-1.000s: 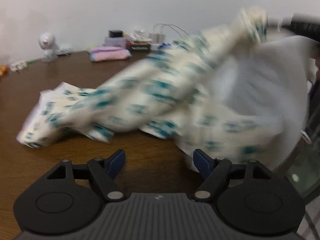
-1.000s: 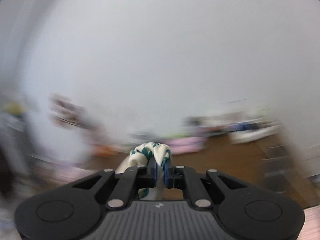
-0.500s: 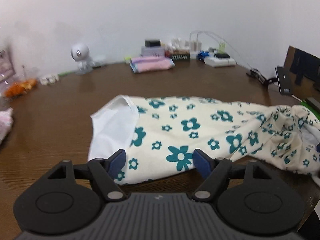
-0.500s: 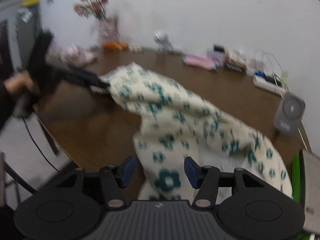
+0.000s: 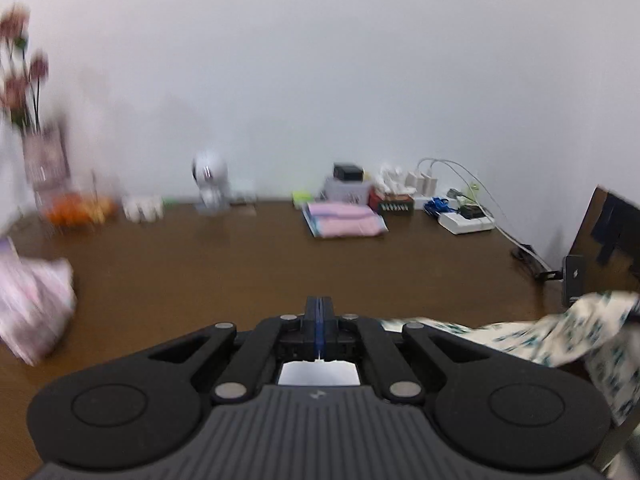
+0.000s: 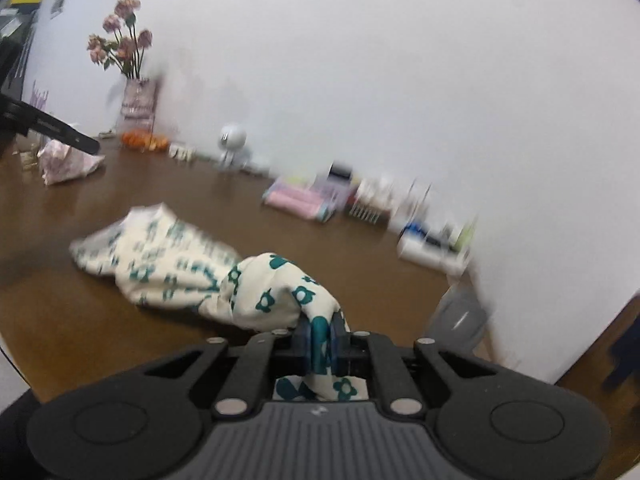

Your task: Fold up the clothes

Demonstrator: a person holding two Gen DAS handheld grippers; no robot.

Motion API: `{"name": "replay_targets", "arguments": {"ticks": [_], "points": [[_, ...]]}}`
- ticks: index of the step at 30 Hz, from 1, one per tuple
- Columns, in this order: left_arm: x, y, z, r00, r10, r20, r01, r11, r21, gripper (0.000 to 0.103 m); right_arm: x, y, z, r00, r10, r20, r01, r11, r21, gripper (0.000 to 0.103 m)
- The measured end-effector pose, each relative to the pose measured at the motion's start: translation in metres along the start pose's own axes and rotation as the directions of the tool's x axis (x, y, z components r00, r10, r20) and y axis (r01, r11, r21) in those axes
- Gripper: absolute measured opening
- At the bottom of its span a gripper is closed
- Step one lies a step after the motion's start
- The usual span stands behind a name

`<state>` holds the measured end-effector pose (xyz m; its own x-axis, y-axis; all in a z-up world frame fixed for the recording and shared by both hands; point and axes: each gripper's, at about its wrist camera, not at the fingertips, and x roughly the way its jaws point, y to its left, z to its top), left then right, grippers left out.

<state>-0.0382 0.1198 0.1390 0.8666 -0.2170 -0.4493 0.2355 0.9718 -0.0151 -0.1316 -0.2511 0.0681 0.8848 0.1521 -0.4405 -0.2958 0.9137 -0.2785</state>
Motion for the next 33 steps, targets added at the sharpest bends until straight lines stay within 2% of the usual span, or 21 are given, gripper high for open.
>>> {"name": "replay_targets", "arguments": {"ticks": [2,3,5,6,7,8,9,11,12,13,15,17,19,20,21,24,27,29,31,32,33], "points": [[-0.002,-0.012,-0.007,0.997,-0.067,-0.039,0.069,0.996,0.056,0.002,0.001,-0.006,0.001,0.999,-0.016,-0.047,0.013,0.998,-0.065,0.007],[-0.002,-0.02,-0.014,0.994,-0.095,-0.059,0.1,0.991,0.092,0.008,0.001,-0.008,0.0,0.997,-0.019,-0.076,0.012,0.995,-0.1,0.008],[0.001,-0.04,-0.039,0.985,-0.136,-0.103,0.152,0.974,0.168,0.039,0.002,-0.005,-0.015,0.985,0.014,-0.173,-0.043,0.986,-0.162,0.011],[0.006,-0.051,-0.053,0.98,-0.145,-0.134,0.17,0.964,0.205,0.059,0.0,-0.004,-0.022,0.983,0.021,-0.185,-0.051,0.985,-0.163,0.018],[0.011,-0.062,-0.067,0.975,-0.149,-0.165,0.187,0.952,0.242,0.06,-0.002,-0.003,-0.028,0.98,0.027,-0.196,-0.06,0.984,-0.165,0.026],[0.018,-0.072,-0.077,0.969,-0.151,-0.196,0.204,0.936,0.288,0.06,-0.004,-0.003,-0.034,0.978,0.034,-0.204,-0.068,0.984,-0.162,0.042],[0.025,-0.082,-0.086,0.962,-0.151,-0.228,0.223,0.915,0.336,0.06,-0.007,-0.004,-0.036,0.98,0.042,-0.193,-0.07,0.987,-0.142,0.051],[0.038,-0.094,-0.099,0.964,-0.116,-0.238,0.207,0.89,0.407,0.065,-0.008,-0.009,-0.037,0.983,0.073,-0.17,-0.085,0.994,-0.066,0.053],[0.045,-0.1,-0.103,0.969,-0.09,-0.229,0.184,0.884,0.43,0.074,-0.006,-0.012,-0.036,0.983,0.093,-0.157,-0.096,0.995,-0.015,0.056],[0.051,-0.102,-0.105,0.971,-0.08,-0.226,0.174,0.884,0.433,0.079,-0.004,-0.014,-0.035,0.983,0.112,-0.144,-0.108,0.994,0.034,0.059],[0.064,-0.103,-0.106,0.964,-0.092,-0.249,0.193,0.886,0.421,0.079,0.009,-0.016,-0.036,0.982,0.135,-0.135,-0.121,0.987,0.108,0.067],[0.075,-0.103,-0.104,0.959,-0.107,-0.262,0.208,0.894,0.397,0.065,0.026,-0.018,-0.038,0.982,0.125,-0.144,-0.103,0.983,0.149,0.067],[0.082,-0.098,-0.1,0.955,-0.112,-0.275,0.209,0.912,0.352,0.023,0.046,-0.019,-0.042,0.981,0.11,-0.162,-0.081,0.98,0.18,0.066],[0.085,-0.095,-0.096,0.953,-0.102,-0.287,0.197,0.924,0.326,0.018,0.054,-0.018,-0.045,0.979,0.11,-0.171,-0.078,0.979,0.187,0.057],[0.088,-0.089,-0.091,0.952,-0.108,-0.287,0.196,0.935,0.296,0.015,0.062,-0.017,-0.048,0.977,0.117,-0.177,-0.083,0.979,0.187,0.046],[0.079,-0.072,-0.079,0.96,-0.123,-0.251,0.178,0.961,0.21,0.006,0.077,-0.013,-0.058,0.974,0.137,-0.18,-0.106,0.979,0.174,0.038],[0.057,-0.057,-0.065,0.978,-0.11,-0.178,0.137,0.979,0.148,0.005,0.07,-0.007,-0.064,0.96,0.214,-0.182,-0.191,0.972,0.14,0.026],[0.027,-0.046,-0.051,0.99,-0.099,-0.097,0.11,0.987,0.115,0.005,0.053,-0.002,-0.069,0.931,0.324,-0.167,-0.318,0.946,0.062,0.029],[-0.004,-0.037,-0.035,0.994,-0.106,-0.033,0.108,0.991,0.073,0.005,0.029,-0.001,-0.072,0.906,0.406,-0.119,-0.413,0.91,-0.034,0.033],[-0.017,-0.034,-0.029,0.994,-0.109,-0.008,0.109,0.993,0.051,0.005,0.017,-0.002,-0.071,0.897,0.433,-0.084,-0.439,0.897,-0.061,0.043],[-0.03,-0.032,-0.022,0.994,-0.112,0.016,0.111,0.993,0.03,0.005,0.009,-0.006,-0.067,0.899,0.437,-0.039,-0.439,0.896,-0.063,0.055]]}}
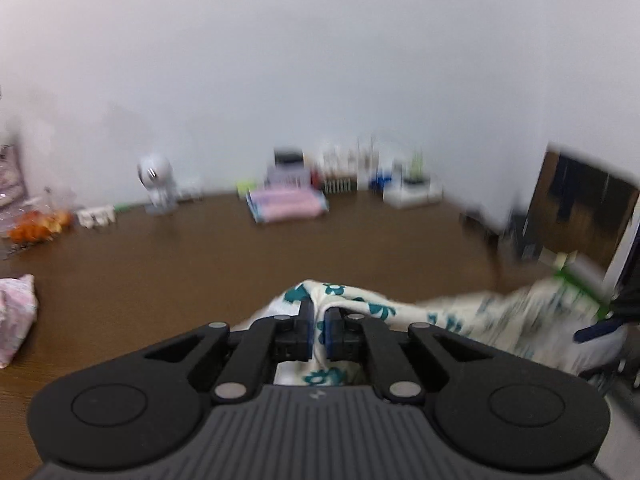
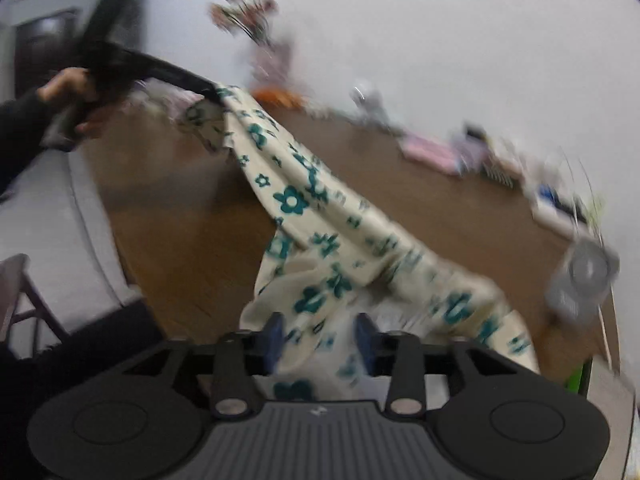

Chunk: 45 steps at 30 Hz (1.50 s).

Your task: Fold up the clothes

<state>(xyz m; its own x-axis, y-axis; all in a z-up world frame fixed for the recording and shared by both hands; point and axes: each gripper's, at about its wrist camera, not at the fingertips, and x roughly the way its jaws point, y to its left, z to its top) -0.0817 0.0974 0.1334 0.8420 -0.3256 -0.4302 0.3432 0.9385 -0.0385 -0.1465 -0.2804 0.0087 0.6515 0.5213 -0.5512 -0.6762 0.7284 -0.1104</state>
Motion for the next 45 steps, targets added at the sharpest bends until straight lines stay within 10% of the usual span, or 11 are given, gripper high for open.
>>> {"name": "replay_targets", "arguments": {"ticks": [7,8,11,20,24,29,32,34,36,40,45], "points": [[-0.035,0.005,0.02,0.998,0.007,0.066,0.002,0.991,-0.131,0.005,0.044,0.012,0.021,0.981,-0.177,0.08,0.186,0.975,-0.122,0.072],[-0.038,0.007,0.02,0.998,0.012,0.067,-0.001,0.989,-0.149,0.005,0.061,0.019,0.02,0.982,-0.18,0.052,0.186,0.964,-0.188,0.069],[-0.055,0.014,0.018,0.996,0.032,0.079,-0.017,0.985,-0.174,0.005,0.091,0.026,0.027,0.986,-0.163,-0.034,0.15,0.957,-0.247,0.008],[-0.093,0.057,0.02,0.996,0.005,0.086,0.025,0.939,-0.344,0.005,0.018,-0.025,0.106,0.95,-0.249,0.189,0.257,0.966,-0.019,0.006],[-0.045,0.087,0.032,1.0,0.01,-0.021,-0.018,0.907,-0.422,0.006,0.049,-0.047,0.172,0.944,-0.3,0.138,0.318,0.939,-0.134,0.006],[0.049,0.135,0.034,0.97,0.107,-0.218,-0.2,0.86,-0.47,0.038,0.205,-0.101,0.229,0.921,-0.354,-0.161,0.336,0.933,-0.129,0.017],[0.049,0.144,0.015,0.968,0.074,-0.239,-0.187,0.848,-0.497,0.054,0.236,-0.113,0.223,0.868,-0.445,-0.222,0.442,0.895,-0.065,0.021],[0.034,0.136,-0.002,0.976,0.043,-0.213,-0.143,0.868,-0.476,0.08,0.207,-0.1,0.205,0.924,-0.346,-0.163,0.345,0.938,-0.038,0.034],[0.031,0.127,-0.015,0.973,0.065,-0.223,-0.156,0.894,-0.42,0.081,0.183,-0.083,0.18,0.956,-0.255,-0.143,0.254,0.967,-0.023,0.055],[0.056,0.115,-0.024,0.96,0.055,-0.275,-0.159,0.914,-0.373,0.08,0.141,-0.046,0.123,0.983,-0.09,-0.159,0.092,0.996,0.001,0.053],[0.081,0.089,-0.029,0.958,-0.022,-0.287,-0.078,0.941,-0.329,0.062,0.148,-0.041,0.08,0.957,-0.158,-0.243,0.186,0.978,0.094,0.038]]}}
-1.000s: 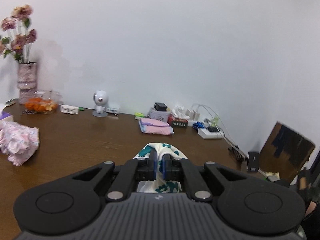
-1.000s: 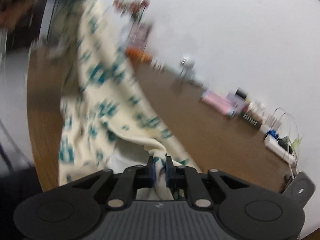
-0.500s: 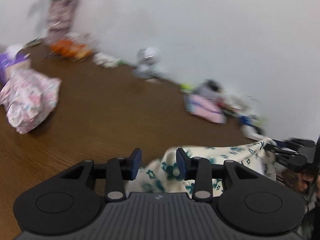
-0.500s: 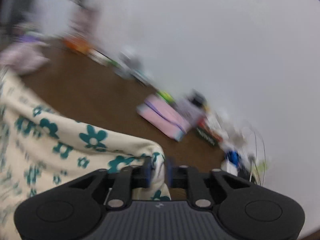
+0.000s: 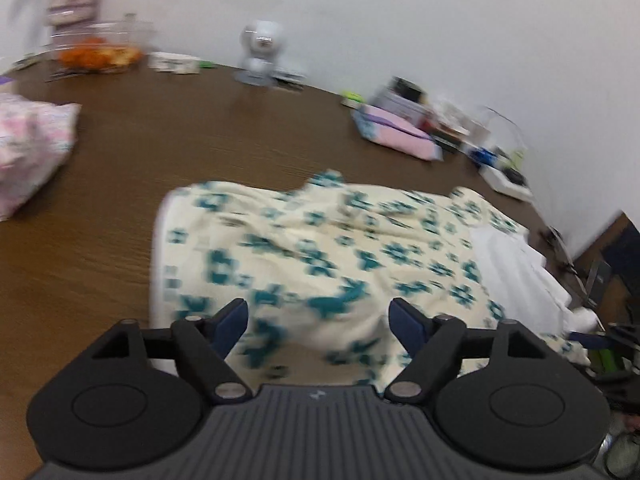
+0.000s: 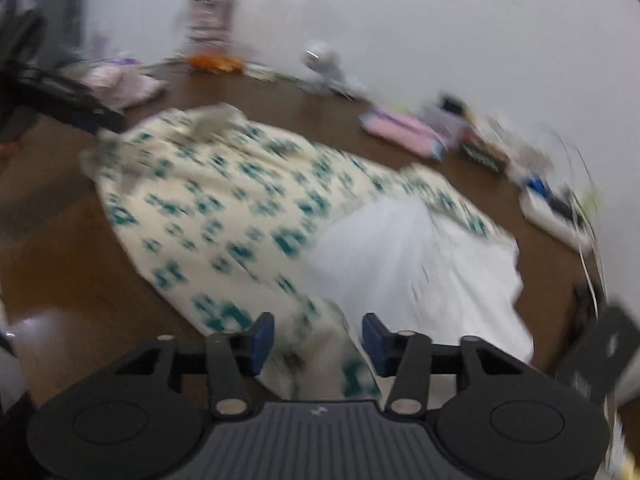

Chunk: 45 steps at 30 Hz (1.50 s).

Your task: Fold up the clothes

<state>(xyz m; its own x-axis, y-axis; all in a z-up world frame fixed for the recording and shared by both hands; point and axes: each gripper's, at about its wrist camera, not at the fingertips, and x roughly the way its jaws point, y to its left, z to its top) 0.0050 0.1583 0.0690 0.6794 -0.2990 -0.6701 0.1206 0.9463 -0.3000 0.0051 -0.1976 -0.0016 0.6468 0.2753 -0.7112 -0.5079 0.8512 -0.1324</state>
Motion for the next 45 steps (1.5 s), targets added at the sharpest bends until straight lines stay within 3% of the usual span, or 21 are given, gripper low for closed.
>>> {"name": "replay_targets", "arguments": {"ticks": [1,2,5,10,14,17,19,20,22,24,26,27,28,29,30,31,32,33,36,39,45], "points": [[0.0,-0.004,-0.004,1.0,0.005,-0.001,-0.005,1.0,0.026,0.032,0.005,-0.006,-0.003,1.0,-0.011,-0.011,0.011,0.999,0.037,0.036],[-0.002,-0.006,-0.01,1.0,0.011,-0.007,-0.011,0.999,0.042,0.02,0.007,-0.011,-0.009,1.0,-0.011,-0.016,0.012,0.998,0.068,0.031],[-0.017,0.001,-0.029,0.999,0.039,0.0,-0.039,0.999,0.032,0.013,0.008,-0.018,-0.021,1.0,0.015,-0.023,-0.012,0.992,0.122,0.022],[-0.057,0.031,-0.062,0.992,0.121,0.041,-0.118,0.991,-0.067,0.007,-0.011,-0.012,-0.037,0.997,0.071,-0.02,-0.069,0.991,0.113,0.021],[-0.084,0.053,-0.081,0.97,0.236,0.059,-0.229,0.968,-0.104,0.009,-0.035,0.002,-0.046,0.989,0.143,-0.036,-0.14,0.987,0.077,0.022],[-0.107,0.057,-0.08,0.976,0.19,0.103,-0.175,0.975,-0.14,0.023,-0.062,0.007,-0.036,0.98,0.195,0.031,-0.196,0.98,0.037,0.026],[-0.11,0.049,-0.073,0.977,0.149,0.154,-0.127,0.981,-0.145,0.053,-0.068,0.011,-0.009,0.968,0.225,0.107,-0.225,0.974,-0.01,0.042],[-0.106,0.042,-0.069,0.978,0.122,0.169,-0.101,0.986,-0.13,0.055,-0.065,0.018,0.011,0.962,0.234,0.144,-0.228,0.972,-0.057,0.053],[-0.09,0.03,-0.065,0.983,0.102,0.153,-0.089,0.992,-0.091,0.055,-0.047,0.04,0.049,0.951,0.249,0.184,-0.222,0.963,-0.154,0.056],[-0.074,0.021,-0.066,0.983,0.127,0.131,-0.118,0.99,-0.072,0.055,-0.01,0.06,0.096,0.922,0.352,0.162,-0.325,0.93,-0.172,0.056],[-0.058,0.012,-0.067,0.982,0.152,0.11,-0.147,0.988,-0.052,0.053,0.037,0.076,0.139,0.846,0.522,0.107,-0.522,0.852,-0.025,0.06],[-0.052,0.01,-0.07,0.981,0.166,0.097,-0.161,0.985,-0.056,0.043,0.061,0.09,0.157,0.813,0.578,0.075,-0.581,0.813,0.038,0.061],[-0.048,0.008,-0.072,0.979,0.186,0.084,-0.182,0.982,-0.055,0.027,0.082,0.104,0.172,0.808,0.588,0.049,-0.59,0.804,0.075,0.061],[-0.046,0.007,-0.075,0.976,0.201,0.083,-0.198,0.979,-0.043,0.022,0.1,0.111,0.182,0.82,0.571,0.035,-0.572,0.814,0.103,0.059],[-0.045,0.005,-0.078,0.973,0.214,0.087,-0.213,0.977,-0.03,0.02,0.118,0.118,0.193,0.832,0.555,0.021,-0.553,0.823,0.13,0.045],[-0.043,0.003,-0.081,0.97,0.227,0.091,-0.227,0.974,-0.016,0.014,0.136,0.125,0.204,0.842,0.539,0.006,-0.533,0.832,0.157,0.029],[-0.043,0.003,-0.083,0.968,0.234,0.092,-0.234,0.972,-0.01,0.012,0.154,0.131,0.214,0.849,0.529,-0.011,-0.518,0.835,0.187,0.004],[-0.043,0.004,-0.084,0.967,0.238,0.092,-0.238,0.971,-0.008,0.009,0.166,0.13,0.223,0.841,0.54,-0.026,-0.522,0.823,0.223,0.001],[-0.041,0.004,-0.083,0.969,0.232,0.082,-0.233,0.973,-0.004,0.006,0.185,0.125,0.247,0.87,0.493,0.012,-0.486,0.851,0.2,0.0],[-0.041,-0.002,-0.082,0.968,0.237,0.085,-0.241,0.97,0.039,0.005,0.208,0.112,0.263,0.883,0.469,0.023,-0.457,0.848,0.267,0.001],[-0.04,0.002,-0.083,0.971,0.225,0.075,-0.228,0.973,0.038,0.008,0.257,0.105,0.271,0.873,0.488,-0.024,-0.462,0.839,0.287,0.005]]}}
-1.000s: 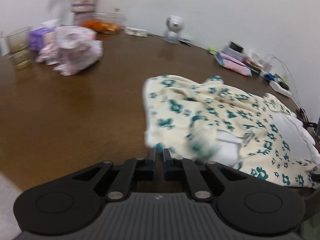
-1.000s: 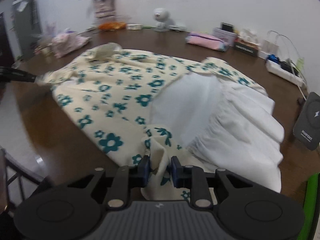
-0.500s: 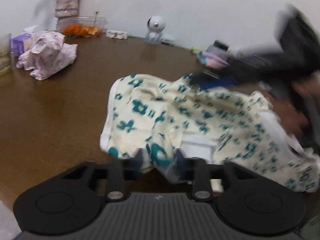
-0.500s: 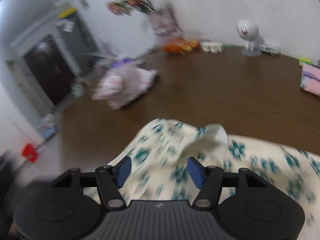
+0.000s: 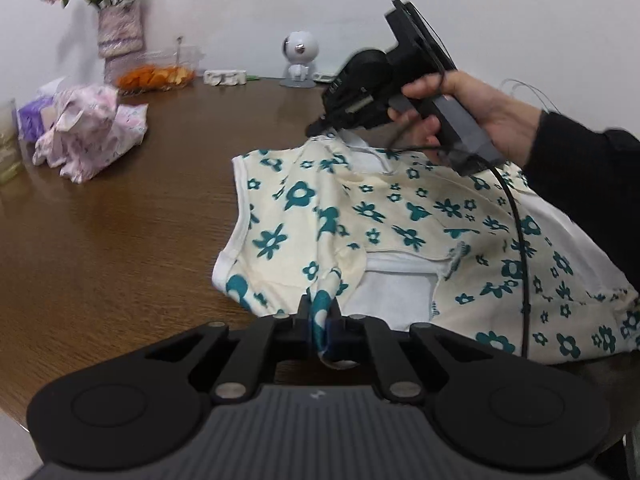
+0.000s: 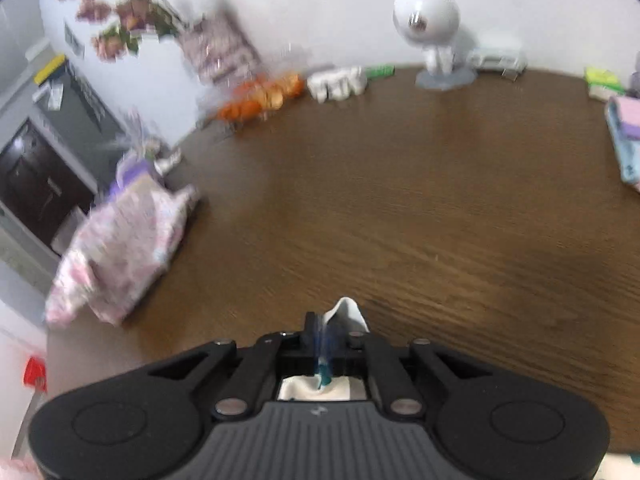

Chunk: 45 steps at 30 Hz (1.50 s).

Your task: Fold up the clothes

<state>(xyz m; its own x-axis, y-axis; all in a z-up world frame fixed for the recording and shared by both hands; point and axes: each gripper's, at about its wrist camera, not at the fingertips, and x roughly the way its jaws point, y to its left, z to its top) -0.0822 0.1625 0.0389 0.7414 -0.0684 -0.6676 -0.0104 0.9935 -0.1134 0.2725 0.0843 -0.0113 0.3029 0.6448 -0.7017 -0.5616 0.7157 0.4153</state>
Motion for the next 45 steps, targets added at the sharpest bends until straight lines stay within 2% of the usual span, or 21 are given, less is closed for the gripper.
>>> {"name": "replay_targets", "arguments": {"ticks": [1,3,6,11,13,15,17,18,21,23,25,27,29,31,32,33,34,38,40,42,45], "points": [[-0.003,0.004,0.001,1.0,-0.019,0.006,0.019,1.0,-0.017,0.01,-0.001,0.001,-0.002,1.0,0.006,0.012,-0.006,1.0,-0.024,0.009],[-0.011,0.015,0.005,0.998,-0.056,0.022,0.058,0.995,-0.078,0.02,-0.014,0.003,-0.004,0.999,0.033,0.014,-0.032,0.998,-0.055,0.038],[-0.025,0.025,0.012,0.996,-0.061,0.068,0.07,0.987,-0.143,0.038,-0.048,0.009,-0.008,0.998,0.061,0.023,-0.057,0.988,-0.142,0.057],[-0.016,-0.014,0.017,0.994,-0.075,0.083,0.074,0.997,0.019,0.048,-0.074,0.023,-0.038,0.994,0.082,-0.077,-0.102,0.945,-0.31,0.055],[-0.004,-0.03,0.014,0.997,-0.007,0.074,-0.001,0.994,0.105,0.048,-0.067,0.032,-0.052,0.991,0.059,-0.121,-0.101,0.922,-0.374,0.051],[0.006,-0.038,0.01,0.993,0.101,0.063,-0.11,0.981,0.157,0.047,-0.058,0.035,-0.062,0.989,0.026,-0.145,-0.084,0.91,-0.407,0.037],[0.011,-0.037,0.006,0.989,0.14,0.042,-0.145,0.976,0.16,0.029,-0.055,0.033,-0.065,0.989,0.019,-0.149,-0.08,0.906,-0.415,0.024],[0.012,-0.035,0.005,0.991,0.133,0.026,-0.135,0.98,0.145,0.006,-0.055,0.033,-0.066,0.989,0.015,-0.145,-0.076,0.903,-0.422,0.001],[0.002,-0.035,0.002,0.993,0.097,0.063,-0.103,0.989,0.103,0.007,-0.058,0.028,-0.066,0.994,-0.031,-0.105,-0.016,0.909,-0.418,0.0],[0.0,-0.045,-0.002,0.995,0.081,0.065,-0.089,0.987,0.134,0.008,-0.062,0.025,-0.059,0.996,0.002,-0.089,-0.036,0.922,-0.386,0.001],[0.004,-0.055,-0.006,0.991,0.109,0.072,-0.12,0.978,0.168,0.023,-0.068,0.023,-0.055,0.995,0.058,-0.083,-0.082,0.939,-0.335,0.01],[0.006,-0.062,-0.01,0.988,0.136,0.079,-0.149,0.969,0.199,0.039,-0.071,0.019,-0.048,0.992,0.113,-0.063,-0.126,0.958,-0.259,0.054],[0.004,-0.067,-0.012,0.983,0.155,0.099,-0.173,0.96,0.218,0.046,-0.069,0.014,-0.043,0.985,0.164,-0.045,-0.17,0.968,-0.186,0.065],[0.001,-0.07,-0.013,0.979,0.168,0.119,-0.191,0.956,0.221,0.048,-0.058,0.012,-0.04,0.984,0.17,-0.054,-0.175,0.978,-0.117,0.058],[-0.002,-0.07,-0.014,0.976,0.172,0.132,-0.197,0.957,0.211,0.049,-0.052,0.011,-0.039,0.984,0.171,-0.059,-0.175,0.981,-0.087,0.04],[-0.004,-0.069,-0.015,0.974,0.176,0.139,-0.202,0.957,0.207,0.049,-0.046,0.011,-0.04,0.984,0.163,-0.068,-0.168,0.983,-0.073,0.011],[-0.006,-0.069,-0.017,0.973,0.179,0.144,-0.207,0.957,0.206,0.049,-0.041,0.011,-0.041,0.985,0.152,-0.078,-0.157,0.986,-0.063,0.0],[-0.01,-0.063,-0.026,0.972,0.204,0.116,-0.227,0.941,0.251,0.046,-0.051,0.015,-0.047,0.998,0.044,-0.054,-0.051,0.991,-0.127,0.002],[-0.013,-0.059,-0.031,0.97,0.213,0.119,-0.237,0.936,0.26,0.046,-0.065,0.016,-0.05,1.0,0.002,-0.016,-0.004,0.99,-0.144,0.01],[-0.013,-0.057,-0.031,0.964,0.229,0.134,-0.258,0.928,0.269,0.044,-0.082,0.024,-0.056,1.0,-0.005,0.005,0.006,0.983,-0.181,0.03],[-0.015,-0.059,-0.03,0.956,0.248,0.159,-0.285,0.914,0.288,0.027,-0.109,0.04,-0.075,0.996,0.087,-0.008,-0.086,0.974,-0.209,0.032]]}}
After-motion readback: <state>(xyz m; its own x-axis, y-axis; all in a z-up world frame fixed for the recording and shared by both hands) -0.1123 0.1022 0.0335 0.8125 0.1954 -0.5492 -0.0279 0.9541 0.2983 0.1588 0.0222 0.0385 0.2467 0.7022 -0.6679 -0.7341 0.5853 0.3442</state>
